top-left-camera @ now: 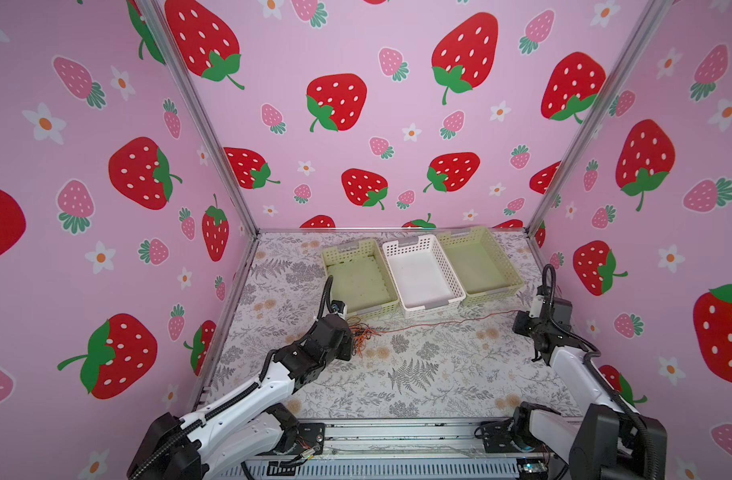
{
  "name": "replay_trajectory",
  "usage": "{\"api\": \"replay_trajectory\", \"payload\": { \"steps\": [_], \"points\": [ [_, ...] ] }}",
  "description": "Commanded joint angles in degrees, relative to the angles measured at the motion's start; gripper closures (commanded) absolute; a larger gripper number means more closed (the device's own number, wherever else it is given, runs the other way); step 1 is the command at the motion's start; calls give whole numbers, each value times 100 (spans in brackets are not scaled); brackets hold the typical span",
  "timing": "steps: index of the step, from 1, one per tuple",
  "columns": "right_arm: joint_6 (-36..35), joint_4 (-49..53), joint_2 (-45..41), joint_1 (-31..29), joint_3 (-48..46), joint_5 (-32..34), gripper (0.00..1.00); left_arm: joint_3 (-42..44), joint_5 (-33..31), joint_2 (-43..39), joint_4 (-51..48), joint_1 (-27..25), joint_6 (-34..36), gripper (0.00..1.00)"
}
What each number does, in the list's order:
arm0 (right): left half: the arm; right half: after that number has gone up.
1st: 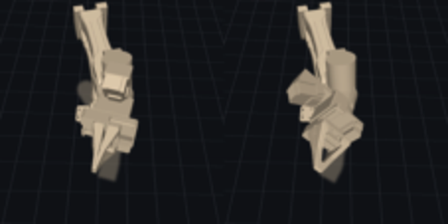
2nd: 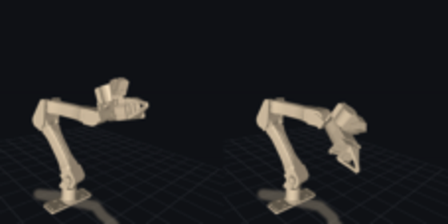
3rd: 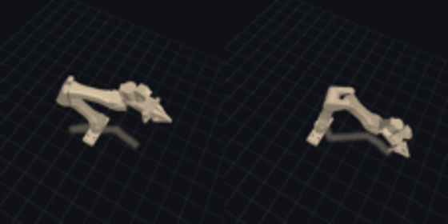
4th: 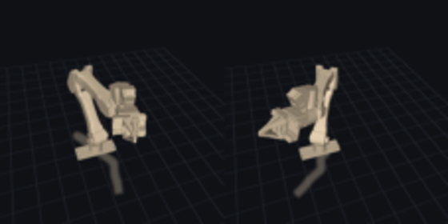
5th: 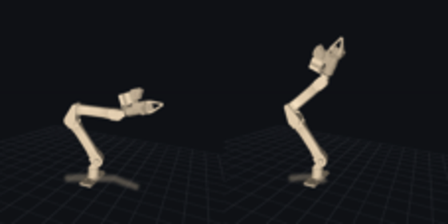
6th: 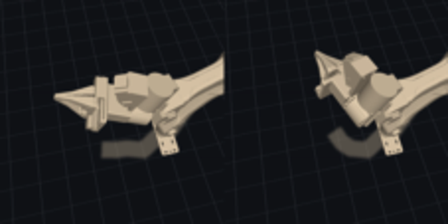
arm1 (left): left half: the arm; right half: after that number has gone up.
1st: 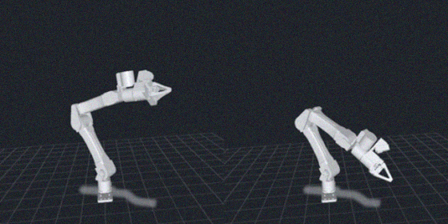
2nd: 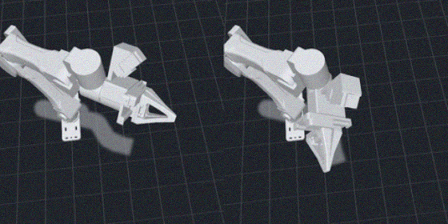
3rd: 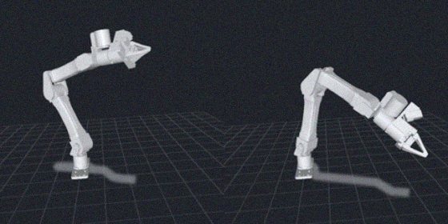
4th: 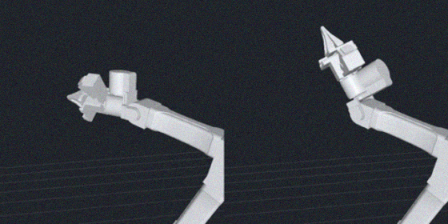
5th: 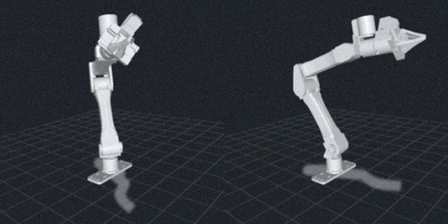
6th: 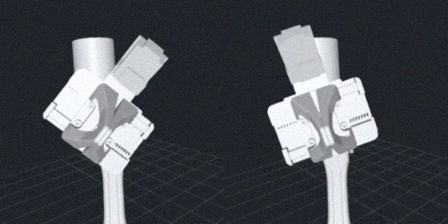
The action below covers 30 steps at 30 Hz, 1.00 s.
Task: Untangle the cables
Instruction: 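Pull the red wire free with the right gripper while left holds bundle, then carry the red wire over the far pale green basket with the right gripper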
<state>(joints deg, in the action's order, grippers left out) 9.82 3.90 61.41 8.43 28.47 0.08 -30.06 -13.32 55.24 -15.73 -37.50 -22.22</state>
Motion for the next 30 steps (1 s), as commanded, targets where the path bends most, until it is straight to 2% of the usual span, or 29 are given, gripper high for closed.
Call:
{"api": "replay_trajectory", "payload": {
  "steps": [1, 8, 18, 21, 25, 30],
  "points": [
    [166, -274, -267, 210, -36, 732, 100, -49, -824, -146, -625, 159, -219, 100],
    [245, -288, -255, 407, -47, 840, 100, -9, -991, -386, -762, 286, -377, 100],
    [274, -279, -532, 520, 28, 429, 100, -32, -807, -352, -722, 313, -295, 100],
    [337, -213, -794, 511, 148, -26, 100, -73, -718, -362, -730, 313, -230, 100],
    [287, 8, -1214, 429, 365, -1053, 100, -155, -350, -319, -729, 302, -53, 100],
    [70, 422, -1643, 65, 764, -2018, 100, -259, 3, -123, -710, 232, 91, 100]
  ]
}}
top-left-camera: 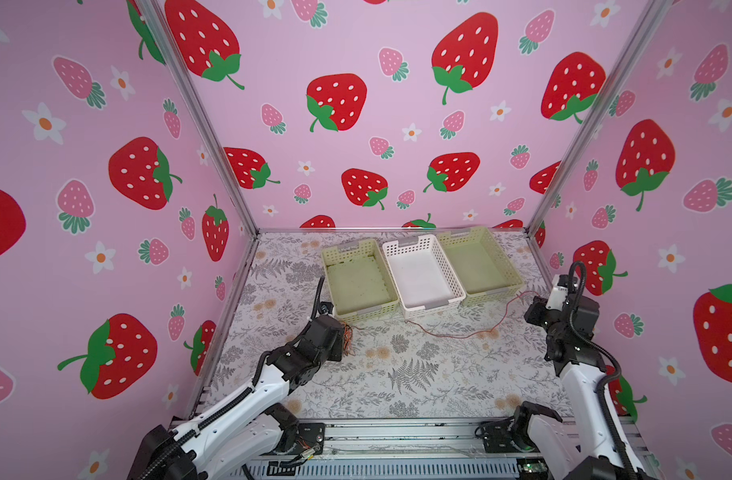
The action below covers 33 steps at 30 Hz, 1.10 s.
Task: Untangle the cables
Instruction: 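Carry the red wire over the far pale green basket with the right gripper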
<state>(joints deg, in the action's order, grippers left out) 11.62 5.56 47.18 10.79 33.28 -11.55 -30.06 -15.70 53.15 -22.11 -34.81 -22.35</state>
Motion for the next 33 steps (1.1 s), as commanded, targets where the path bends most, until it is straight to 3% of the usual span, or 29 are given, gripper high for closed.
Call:
{"api": "replay_trajectory", "payload": {
  "steps": [1, 7, 10, 15, 33],
  "points": [
    [-131, 254, -294, -283, 389, -1047, 100, -291, 307, 158, -58, -72, 146, 100],
    [-465, 102, -351, -1329, 1143, -1803, 100, -430, 304, 441, -105, -380, 266, 100],
    [-538, -46, -231, -2012, 1585, -1602, 100, -397, 199, 422, -124, -460, 241, 100],
    [-470, -607, 124, -2614, 2332, -1355, 100, -300, 11, 299, -175, -483, 103, 100],
    [-1560, -1928, 3197, -4281, 5325, -759, 100, -106, 50, 273, -189, -520, -138, 100]
  ]
}}
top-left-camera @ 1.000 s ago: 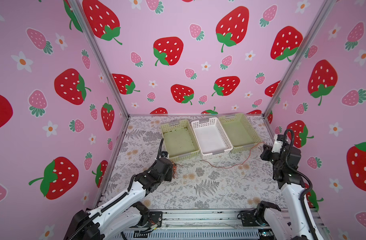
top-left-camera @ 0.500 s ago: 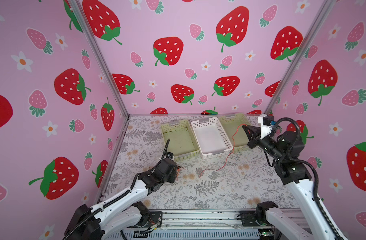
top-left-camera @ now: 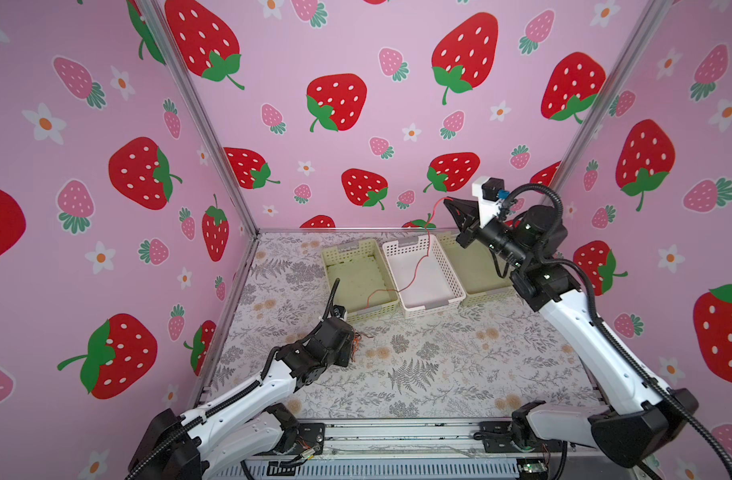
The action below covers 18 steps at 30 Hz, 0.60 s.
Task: Untangle the cables
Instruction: 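Carry the red wire over the far pale green basket with the right gripper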
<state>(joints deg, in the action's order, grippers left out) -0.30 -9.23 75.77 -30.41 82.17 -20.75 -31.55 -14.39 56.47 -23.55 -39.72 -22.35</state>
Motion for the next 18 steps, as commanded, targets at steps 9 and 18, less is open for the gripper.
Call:
{"api": "replay_trajectory", "payload": {
  "steps": [9, 18],
  "points": [
    [-1289, -950, 1865, -878, 946, 781, 100, 71, -142, -115, -105, -51, -191, 100],
    [-1347, -1047, 2558, -1282, 148, 1205, 100, 131, -74, -33, -3, -53, -191, 100]
  ]
}}
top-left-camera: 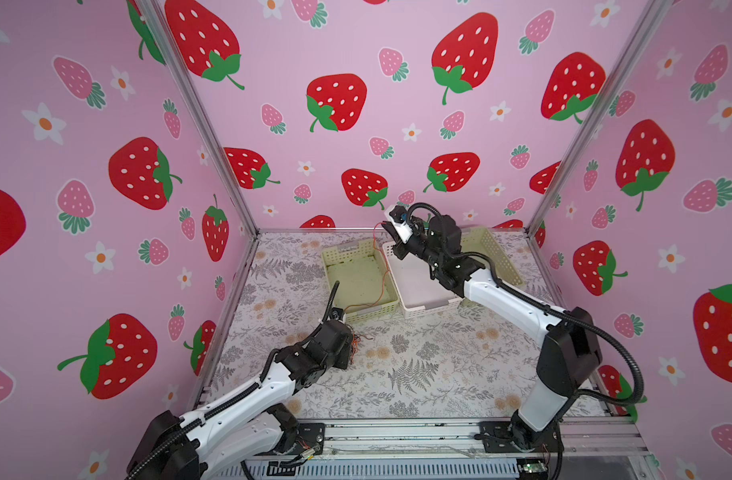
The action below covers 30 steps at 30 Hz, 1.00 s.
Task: Untangle the cables
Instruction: 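Carry the red wire over the far pale green basket with the right gripper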
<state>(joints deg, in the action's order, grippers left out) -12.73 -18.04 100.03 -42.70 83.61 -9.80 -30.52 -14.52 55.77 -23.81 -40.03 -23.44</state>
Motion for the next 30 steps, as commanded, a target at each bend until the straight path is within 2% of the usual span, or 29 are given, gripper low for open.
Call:
{"api": "replay_trajectory", "payload": {
  "steps": [1, 10, 17, 23, 30],
  "points": [
    [-98, -112, 232, -79, 29, 74, 100, 17, -35, 68, 34, -16, -73, 100],
    [31, 720, 1650, -239, 963, 154, 100, -33, -11, 164, 8, -25, -90, 100],
    [-73, 1248, 2519, -380, 1893, -60, 100, -9, -14, 188, 34, -25, -117, 100],
    [-320, 2577, 3785, -621, 3606, 405, 100, -51, 72, 386, 114, -29, -134, 100],
    [-107, 2551, 4238, -678, 3836, 805, 97, -46, 46, 350, 99, -36, -134, 100]
  ]
}}
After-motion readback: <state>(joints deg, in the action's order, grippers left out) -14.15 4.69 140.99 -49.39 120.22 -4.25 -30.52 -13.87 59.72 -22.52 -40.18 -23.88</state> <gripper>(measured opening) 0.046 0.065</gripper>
